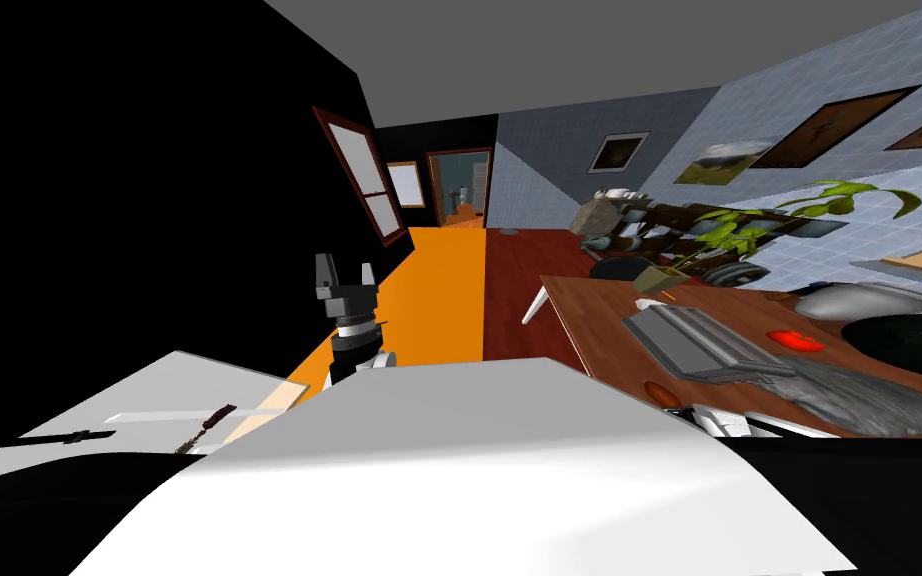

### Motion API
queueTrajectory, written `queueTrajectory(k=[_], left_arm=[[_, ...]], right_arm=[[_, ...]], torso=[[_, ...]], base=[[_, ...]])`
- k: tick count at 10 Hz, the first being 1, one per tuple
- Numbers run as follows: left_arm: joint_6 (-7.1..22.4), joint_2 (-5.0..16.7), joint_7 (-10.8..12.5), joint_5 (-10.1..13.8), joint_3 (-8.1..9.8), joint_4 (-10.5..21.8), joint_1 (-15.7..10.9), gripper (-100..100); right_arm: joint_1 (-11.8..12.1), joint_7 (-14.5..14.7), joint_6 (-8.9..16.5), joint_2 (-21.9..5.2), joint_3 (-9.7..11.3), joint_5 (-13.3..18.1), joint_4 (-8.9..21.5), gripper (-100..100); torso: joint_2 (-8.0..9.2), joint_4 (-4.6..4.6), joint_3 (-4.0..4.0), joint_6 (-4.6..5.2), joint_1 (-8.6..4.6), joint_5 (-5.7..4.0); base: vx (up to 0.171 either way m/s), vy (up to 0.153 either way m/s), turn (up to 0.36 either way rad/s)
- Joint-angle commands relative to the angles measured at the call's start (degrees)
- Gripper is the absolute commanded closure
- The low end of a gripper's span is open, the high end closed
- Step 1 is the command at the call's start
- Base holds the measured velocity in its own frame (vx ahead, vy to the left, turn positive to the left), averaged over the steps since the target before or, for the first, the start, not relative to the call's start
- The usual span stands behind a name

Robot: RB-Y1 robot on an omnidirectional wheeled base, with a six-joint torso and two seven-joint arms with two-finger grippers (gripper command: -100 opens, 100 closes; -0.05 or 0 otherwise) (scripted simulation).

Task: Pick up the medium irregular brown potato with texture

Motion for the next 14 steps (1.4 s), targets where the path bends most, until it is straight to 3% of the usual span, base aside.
queueTrajectory(k=[1, 2, 3, 4, 7, 8, 12, 13, 14], left_arm=[[0.00, 0.00, 0.00, 0.00, 0.00, 0.00, 0.00, 0], [0.00, 0.00, 0.00, 0.00, 0.00, 0.00, 0.00, 0], [0.00, 0.00, 0.00, 0.00, 0.00, 0.00, 0.00, 0], [0.00, -0.01, 0.00, 0.00, 0.00, 0.00, -0.01, 0], [0.00, 0.00, 0.00, 0.00, 0.00, 0.00, -0.01, 0], [0.00, -0.01, 0.00, 0.00, 0.00, 0.00, -0.01, 0], [0.00, -0.01, 0.00, 0.00, -0.01, 0.00, -0.01, 0], [0.00, -0.01, 0.00, 0.00, -0.01, 0.00, -0.01, 0], [0.00, -0.01, 0.00, 0.00, -0.01, 0.00, -0.01, 0]], right_arm=[[-0.99, 1.13, 0.99, 0.02, 1.22, 0.09, -0.80, -100], [-0.71, 0.80, 0.57, 0.17, 0.61, 0.21, -0.31, -100], [-0.80, 0.97, 0.70, 0.19, 0.63, 0.25, -0.37, 0], [-1.45, 1.17, 2.02, 1.99, -0.17, 0.79, 0.35, -100], [-1.49, 1.15, 2.18, 2.39, -0.66, 1.24, 0.65, -100], [-1.53, 1.21, 2.06, 2.51, -0.79, 1.37, 0.86, 100], [-1.51, 1.23, 2.07, 2.51, -0.77, 1.37, 0.83, 100], [-1.52, 1.22, 2.07, 2.52, -0.77, 1.36, 0.82, 0], [-0.99, 1.01, 1.07, 0.70, 0.40, 0.40, -0.16, 100]], torso=[[0.00, 0.00, 0.00, 0.00, 0.00, 0.00], [0.03, -0.02, 0.00, 0.05, -0.05, -0.03], [0.31, 0.03, 0.15, 0.10, 0.13, 0.00], [0.50, 0.08, 0.26, 0.11, 0.26, 0.04], [0.76, 0.15, 0.42, 0.12, 0.05, -0.02], [0.71, 0.14, 0.40, 0.12, 0.19, 0.02], [0.66, 0.13, 0.37, 0.13, 0.31, 0.06], [0.65, 0.13, 0.36, 0.13, 0.32, 0.07], [0.65, 0.12, 0.36, 0.13, 0.32, 0.07]], base=[[0.149, -0.100, 0.145], [0.053, -0.041, 0.031], [0.012, -0.009, 0.000], [-0.046, -0.084, 0.074], [-0.031, -0.066, 0.028], [0.000, 0.000, 0.000], [0.000, 0.000, 0.000], [0.000, 0.000, 0.000], [0.032, 0.069, -0.068]])
